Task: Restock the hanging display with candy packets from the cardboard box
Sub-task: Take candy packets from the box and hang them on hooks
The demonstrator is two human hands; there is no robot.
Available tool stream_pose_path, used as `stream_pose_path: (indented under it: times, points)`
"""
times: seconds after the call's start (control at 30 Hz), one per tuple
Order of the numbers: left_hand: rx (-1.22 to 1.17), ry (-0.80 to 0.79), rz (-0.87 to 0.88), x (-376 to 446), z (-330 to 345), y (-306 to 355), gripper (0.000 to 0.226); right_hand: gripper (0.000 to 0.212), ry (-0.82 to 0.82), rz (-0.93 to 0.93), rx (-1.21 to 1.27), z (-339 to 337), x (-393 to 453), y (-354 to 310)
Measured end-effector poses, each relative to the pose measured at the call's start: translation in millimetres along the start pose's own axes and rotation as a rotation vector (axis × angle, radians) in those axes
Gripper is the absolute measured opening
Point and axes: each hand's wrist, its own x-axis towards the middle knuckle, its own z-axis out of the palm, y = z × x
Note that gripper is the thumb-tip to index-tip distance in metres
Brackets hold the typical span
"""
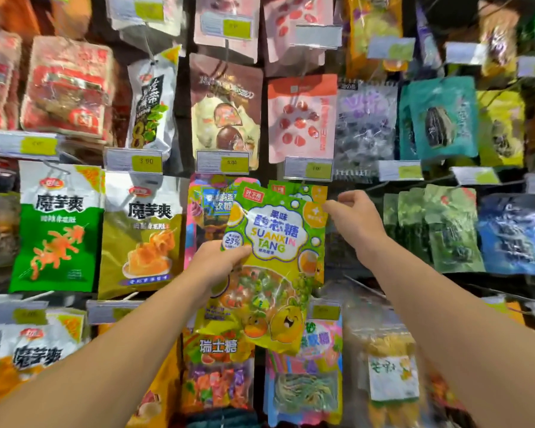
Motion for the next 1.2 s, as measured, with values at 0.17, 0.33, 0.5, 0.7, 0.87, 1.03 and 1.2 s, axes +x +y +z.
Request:
stream_pose_path:
  times: [0.17,0.33,0.5,0.7,0.87,1.03,1.2]
  points:
    - [0.025,0.07,-0.022,16.3,21.9,1.4,0.014,0.064,-0.097,-0.066,0.005,1.5,42.5,-1.4]
    - [0.048,0.113,-0.01,25.9,43.3,11.9,0.018,0.066,-0.171,-0.096,0.061,8.5,59.4,-1.6]
    - [0.044,0.15,0.013,34.6,59.5,19.4,0.016,0.052,-0.061,-0.203,0.199,1.1,72.7,-4.9]
    - [-0.078,0.203,0.015,30.5,69.7,25.9,0.011,0.056,-0.143,-0.267,0.332,-11.0,90.7,-25.8]
    - [-0.104,0.237,0.025,27.6,80.7,37.2,0.013,0.067,-0.23,-0.265,0.291,-19.9,92.3,-30.6]
    - [-0.068,0.267,-0.039,34.6,91.4,41.3,0.019,0.068,-0.248,-0.287,0.247,-22.2,94.9,-26.9]
    - [-0.064,0.235,-0.06,37.6,105.9,47.2,0.036,0.075,-0.263,-0.311,0.23,-26.9,95.7,-27.1]
